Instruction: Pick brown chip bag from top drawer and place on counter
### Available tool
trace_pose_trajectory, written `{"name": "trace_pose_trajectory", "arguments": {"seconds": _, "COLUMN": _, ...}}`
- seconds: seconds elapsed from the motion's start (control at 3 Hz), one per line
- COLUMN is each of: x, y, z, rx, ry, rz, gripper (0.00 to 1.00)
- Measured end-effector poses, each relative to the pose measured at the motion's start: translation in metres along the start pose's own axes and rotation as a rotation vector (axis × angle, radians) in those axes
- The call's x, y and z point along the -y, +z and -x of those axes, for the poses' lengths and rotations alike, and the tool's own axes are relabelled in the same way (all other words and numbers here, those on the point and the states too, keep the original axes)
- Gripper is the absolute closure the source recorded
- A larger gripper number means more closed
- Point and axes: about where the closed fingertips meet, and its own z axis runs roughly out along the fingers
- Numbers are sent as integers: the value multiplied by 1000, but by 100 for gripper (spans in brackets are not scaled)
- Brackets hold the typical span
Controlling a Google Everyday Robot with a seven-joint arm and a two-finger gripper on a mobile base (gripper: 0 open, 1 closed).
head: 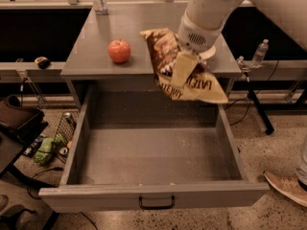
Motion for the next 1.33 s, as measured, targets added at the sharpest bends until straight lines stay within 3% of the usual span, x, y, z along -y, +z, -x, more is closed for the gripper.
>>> {"name": "trace_pose_trajectory", "arguments": {"seconds": 0.33, "x": 34, "y": -66, "z": 29, "rx": -2, "ry": 37, "rz": -118, "gripper": 100}}
{"name": "trace_pose_trajectory", "arguments": {"seconds": 0.67, "x": 70, "y": -114, "z": 48, "rx": 5, "ry": 131, "rz": -293, "gripper": 100}}
{"name": "trace_pose_trajectory", "arguments": {"seconds": 1.0, "x": 80, "y": -120, "z": 49, "rx": -3, "ry": 148, "rz": -335, "gripper": 100}}
{"name": "trace_pose_trajectory", "arguments": {"seconds": 1.33, "x": 80, "y": -120, "z": 49, "rx": -2, "ry": 147, "rz": -335, "gripper": 100}}
